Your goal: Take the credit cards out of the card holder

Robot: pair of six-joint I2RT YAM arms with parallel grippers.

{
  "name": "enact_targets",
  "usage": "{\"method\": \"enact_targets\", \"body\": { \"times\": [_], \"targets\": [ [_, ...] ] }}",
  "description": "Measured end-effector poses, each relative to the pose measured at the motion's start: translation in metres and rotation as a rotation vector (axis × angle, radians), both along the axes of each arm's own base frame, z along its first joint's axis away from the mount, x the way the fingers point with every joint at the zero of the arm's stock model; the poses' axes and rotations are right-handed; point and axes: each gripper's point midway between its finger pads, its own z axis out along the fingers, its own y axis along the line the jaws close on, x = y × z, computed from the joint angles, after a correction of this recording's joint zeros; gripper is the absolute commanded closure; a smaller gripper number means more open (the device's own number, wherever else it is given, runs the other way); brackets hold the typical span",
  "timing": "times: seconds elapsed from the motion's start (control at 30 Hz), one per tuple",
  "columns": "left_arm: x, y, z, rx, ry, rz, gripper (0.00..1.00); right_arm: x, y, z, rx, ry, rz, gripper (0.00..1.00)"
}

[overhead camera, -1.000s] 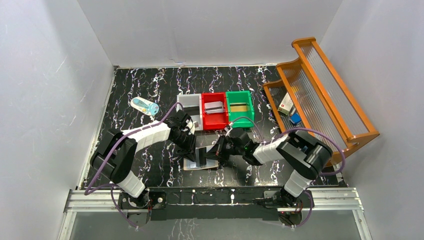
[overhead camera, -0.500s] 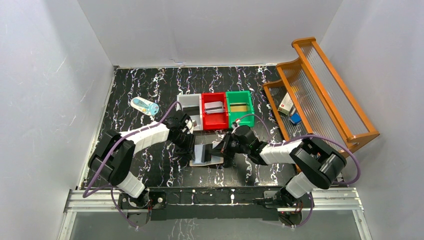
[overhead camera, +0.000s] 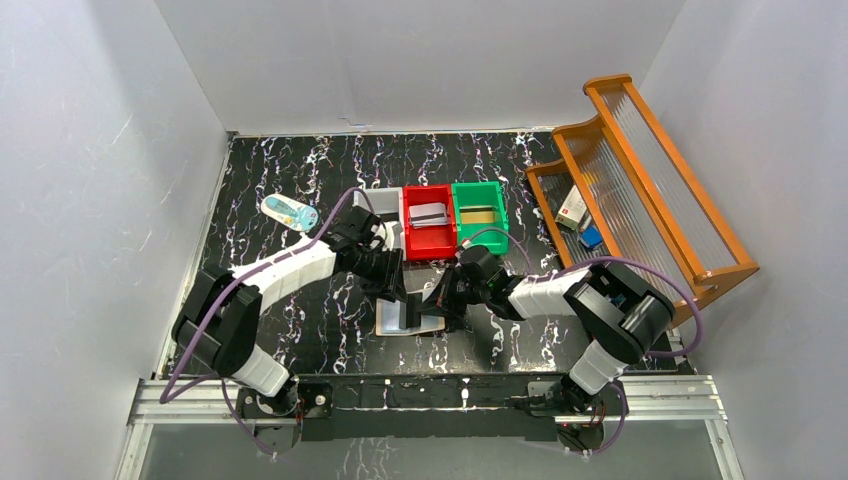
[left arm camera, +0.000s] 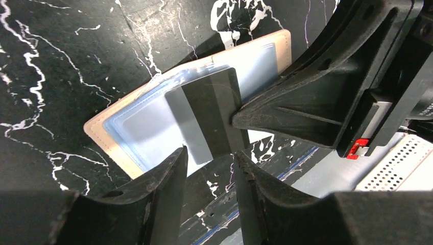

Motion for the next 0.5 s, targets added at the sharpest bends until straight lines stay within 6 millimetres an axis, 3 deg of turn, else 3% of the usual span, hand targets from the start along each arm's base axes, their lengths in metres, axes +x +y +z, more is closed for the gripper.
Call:
{"method": "enact_targets", "body": {
  "times": [0.13,0.27,0.5],
  "targets": [
    [-0.001,-0.004,-0.008,-0.01,0.025,-0.017,0.69,0.0,0.001,0.0,-0.006,0.001,0.008,0.97],
    [-0.018,0.005,-0.034,0.036,0.117,-0.02,0.72,0.002,0.001,0.0,-0.021,-0.009,0.015,0.92],
    [-0.021,0.007,-0.036,0.046,0.119,-0.02,0.78,0.002,-0.002,0.0,-0.042,-0.025,0.022,0.84]
  ]
}}
